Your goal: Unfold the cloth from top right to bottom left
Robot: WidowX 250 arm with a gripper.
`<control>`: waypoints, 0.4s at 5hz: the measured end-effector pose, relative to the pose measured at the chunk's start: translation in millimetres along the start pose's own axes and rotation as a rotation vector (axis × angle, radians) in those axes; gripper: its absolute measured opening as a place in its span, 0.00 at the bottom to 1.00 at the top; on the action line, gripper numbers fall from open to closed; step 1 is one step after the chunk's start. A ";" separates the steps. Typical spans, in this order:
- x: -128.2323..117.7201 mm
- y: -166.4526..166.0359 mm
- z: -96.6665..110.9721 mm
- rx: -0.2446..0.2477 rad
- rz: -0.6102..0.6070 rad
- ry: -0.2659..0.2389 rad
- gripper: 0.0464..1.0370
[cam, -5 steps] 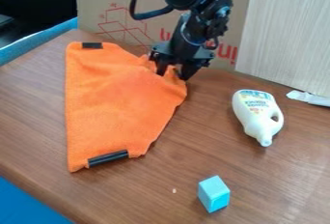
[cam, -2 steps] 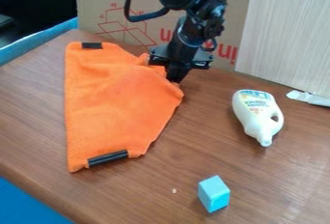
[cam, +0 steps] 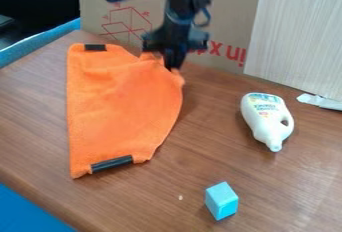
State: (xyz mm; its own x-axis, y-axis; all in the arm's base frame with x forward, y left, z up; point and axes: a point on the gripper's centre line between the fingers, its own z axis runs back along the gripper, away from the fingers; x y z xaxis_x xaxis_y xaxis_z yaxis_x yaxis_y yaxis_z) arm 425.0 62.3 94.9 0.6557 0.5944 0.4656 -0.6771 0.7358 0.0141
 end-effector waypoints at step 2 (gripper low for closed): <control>7.0 49.9 19.3 -0.125 0.016 -0.015 0.01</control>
State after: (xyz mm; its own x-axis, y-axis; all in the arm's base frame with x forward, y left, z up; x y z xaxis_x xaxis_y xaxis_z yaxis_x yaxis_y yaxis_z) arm 389.4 96.9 116.0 0.6393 0.6026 0.4777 -0.6401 0.7613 -0.1037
